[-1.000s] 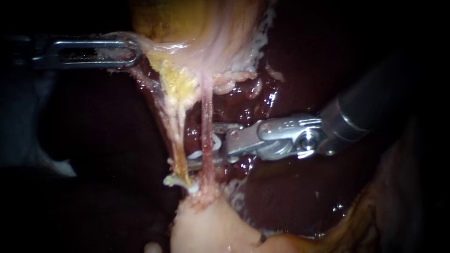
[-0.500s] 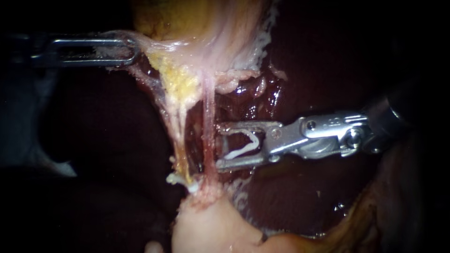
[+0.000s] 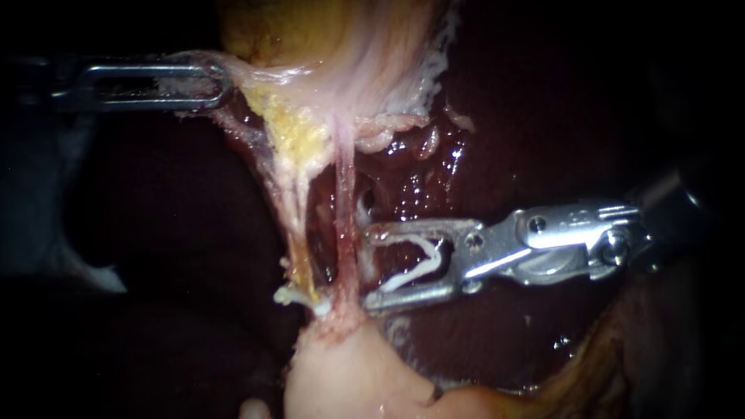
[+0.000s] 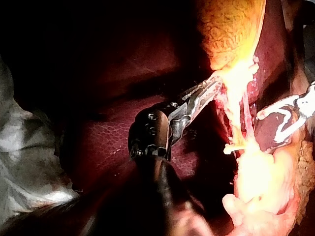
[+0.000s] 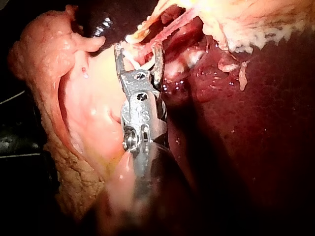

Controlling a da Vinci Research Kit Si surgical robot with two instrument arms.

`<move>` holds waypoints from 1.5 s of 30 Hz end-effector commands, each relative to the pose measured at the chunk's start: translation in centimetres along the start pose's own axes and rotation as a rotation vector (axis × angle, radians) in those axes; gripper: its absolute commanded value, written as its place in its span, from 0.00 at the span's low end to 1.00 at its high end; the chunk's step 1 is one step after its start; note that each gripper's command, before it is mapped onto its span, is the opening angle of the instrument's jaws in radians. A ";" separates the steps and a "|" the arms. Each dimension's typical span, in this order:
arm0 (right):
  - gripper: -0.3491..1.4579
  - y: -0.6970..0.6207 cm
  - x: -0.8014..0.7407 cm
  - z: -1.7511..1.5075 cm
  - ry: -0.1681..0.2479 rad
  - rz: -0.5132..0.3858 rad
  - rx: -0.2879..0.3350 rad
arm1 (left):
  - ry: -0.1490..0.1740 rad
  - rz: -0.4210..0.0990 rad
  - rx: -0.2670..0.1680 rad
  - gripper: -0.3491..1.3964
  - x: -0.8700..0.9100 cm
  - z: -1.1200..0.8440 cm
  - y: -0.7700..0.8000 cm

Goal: Clipping second clip left tube

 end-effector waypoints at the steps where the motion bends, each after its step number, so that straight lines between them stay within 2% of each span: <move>1: 0.46 -0.01 0.00 0.04 -0.001 0.000 0.002 | 0.000 0.000 0.001 0.00 0.00 0.00 0.00; 8: 0.46 -0.01 -0.02 0.22 0.005 0.049 0.018 | 0.000 0.000 0.001 0.00 0.00 0.00 0.01; 13: 0.46 0.03 -0.13 0.37 0.012 0.146 0.033 | 0.000 0.000 0.001 0.00 0.00 0.00 0.01; 16: 0.46 0.06 -0.22 0.47 0.012 0.158 0.032 | 0.000 0.000 0.001 0.00 0.00 -0.01 0.01; 29: 0.46 0.43 -0.43 0.62 0.015 0.215 0.021 | 0.000 0.000 0.001 0.00 0.00 0.00 0.01; 36: 0.47 0.58 -0.48 0.74 0.017 0.243 0.011 | 0.001 0.000 0.001 0.00 -0.01 0.00 0.01; 45: 0.46 0.57 -0.52 1.07 0.014 0.254 0.053 | 0.001 0.000 0.002 0.00 -0.01 0.01 0.01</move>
